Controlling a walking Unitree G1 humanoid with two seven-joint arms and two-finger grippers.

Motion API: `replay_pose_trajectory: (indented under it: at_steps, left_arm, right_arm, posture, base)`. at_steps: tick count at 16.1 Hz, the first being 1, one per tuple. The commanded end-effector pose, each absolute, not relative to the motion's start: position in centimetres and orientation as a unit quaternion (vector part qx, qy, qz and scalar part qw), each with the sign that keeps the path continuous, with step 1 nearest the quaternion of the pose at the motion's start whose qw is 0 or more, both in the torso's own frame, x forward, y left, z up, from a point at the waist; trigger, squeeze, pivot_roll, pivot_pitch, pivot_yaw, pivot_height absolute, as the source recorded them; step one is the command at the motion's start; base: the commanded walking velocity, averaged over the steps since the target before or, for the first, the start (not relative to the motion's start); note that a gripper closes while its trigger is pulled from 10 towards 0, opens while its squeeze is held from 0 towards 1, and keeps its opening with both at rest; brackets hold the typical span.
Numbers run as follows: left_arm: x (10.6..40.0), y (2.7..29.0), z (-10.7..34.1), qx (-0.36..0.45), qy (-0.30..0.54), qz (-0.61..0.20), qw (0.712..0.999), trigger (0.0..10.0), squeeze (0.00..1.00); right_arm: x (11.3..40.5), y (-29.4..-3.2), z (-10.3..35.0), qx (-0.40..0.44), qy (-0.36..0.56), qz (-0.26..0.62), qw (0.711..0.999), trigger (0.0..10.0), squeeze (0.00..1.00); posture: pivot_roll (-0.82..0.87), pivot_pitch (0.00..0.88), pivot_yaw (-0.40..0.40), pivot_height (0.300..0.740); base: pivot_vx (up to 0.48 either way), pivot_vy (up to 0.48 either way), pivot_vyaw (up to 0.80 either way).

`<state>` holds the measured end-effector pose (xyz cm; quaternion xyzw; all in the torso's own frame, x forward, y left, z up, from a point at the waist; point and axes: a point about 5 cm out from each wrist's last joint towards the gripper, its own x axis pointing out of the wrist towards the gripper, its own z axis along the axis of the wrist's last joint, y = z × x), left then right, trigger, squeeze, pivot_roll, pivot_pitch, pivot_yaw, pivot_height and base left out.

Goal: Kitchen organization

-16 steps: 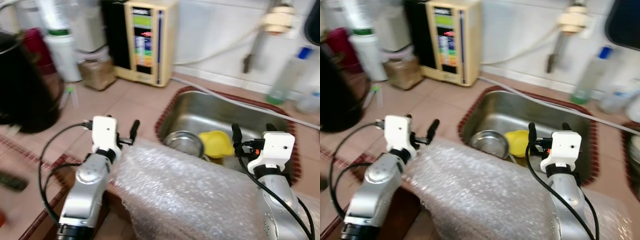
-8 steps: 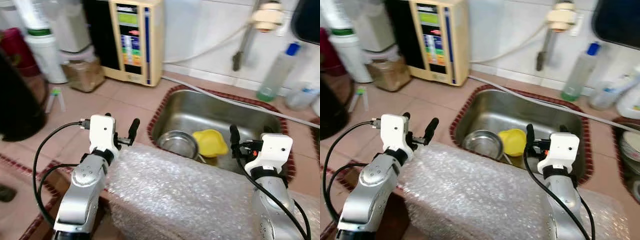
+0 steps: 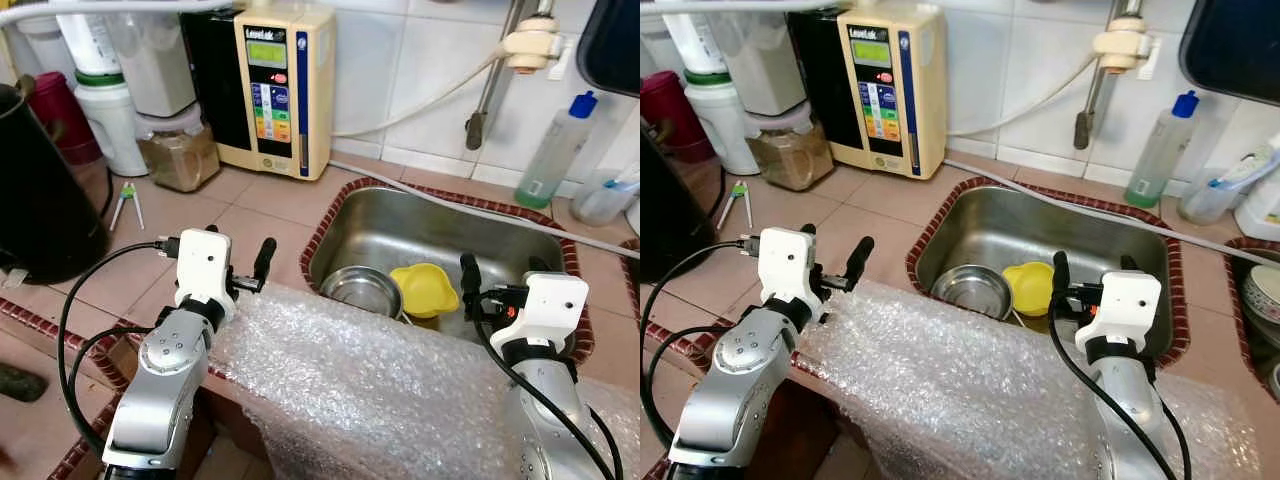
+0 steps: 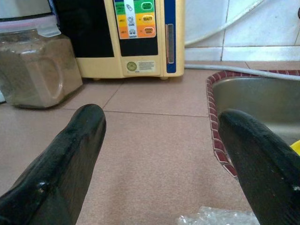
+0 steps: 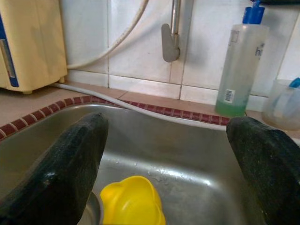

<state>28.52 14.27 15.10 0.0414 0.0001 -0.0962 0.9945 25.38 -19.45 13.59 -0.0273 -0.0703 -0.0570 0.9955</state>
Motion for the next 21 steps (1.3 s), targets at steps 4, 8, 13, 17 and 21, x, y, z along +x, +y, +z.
replay_pose_trajectory:
  at_steps: [4, 8, 13, 17, 21]
  left_arm:
    - [28.66, 14.06, 15.39, 0.050, 0.004, -0.097, 0.994, 10.0, 0.00]
    - [28.74, 14.16, 15.38, 0.053, 0.007, -0.092, 0.994, 10.0, 0.00]
    - [28.62, 14.16, 15.23, 0.057, 0.011, -0.087, 0.995, 10.0, 0.00]
    - [28.54, 14.07, 15.08, 0.056, 0.013, -0.084, 0.995, 10.0, 0.00]
    - [28.51, 14.10, 15.11, 0.057, 0.013, -0.083, 0.995, 10.0, 0.00]
  right_arm:
    - [25.23, -19.39, 14.02, -0.025, -0.076, -0.061, 0.995, 10.0, 0.00]
    - [25.37, -19.26, 14.05, -0.025, -0.077, -0.057, 0.995, 10.0, 0.00]
    - [25.53, -19.08, 14.11, -0.023, -0.076, -0.049, 0.996, 10.0, 0.00]
    - [25.74, -19.06, 14.20, -0.025, -0.076, -0.043, 0.996, 10.0, 0.00]
    - [25.83, -19.05, 14.20, -0.021, -0.075, -0.042, 0.996, 10.0, 0.00]
  posture:
    - [0.02, 0.013, 0.044, 0.740]
    - [0.02, 0.013, 0.044, 0.740]
    - [0.02, 0.018, 0.036, 0.740]
    - [0.02, 0.017, 0.027, 0.740]
    - [0.02, 0.019, 0.029, 0.740]
  base:
    - [0.000, 0.000, 0.00]
    - [0.000, 0.000, 0.00]
    - [-0.152, 0.000, 0.00]
    - [-0.280, 0.000, 0.00]
    - [-0.281, 0.000, 0.00]
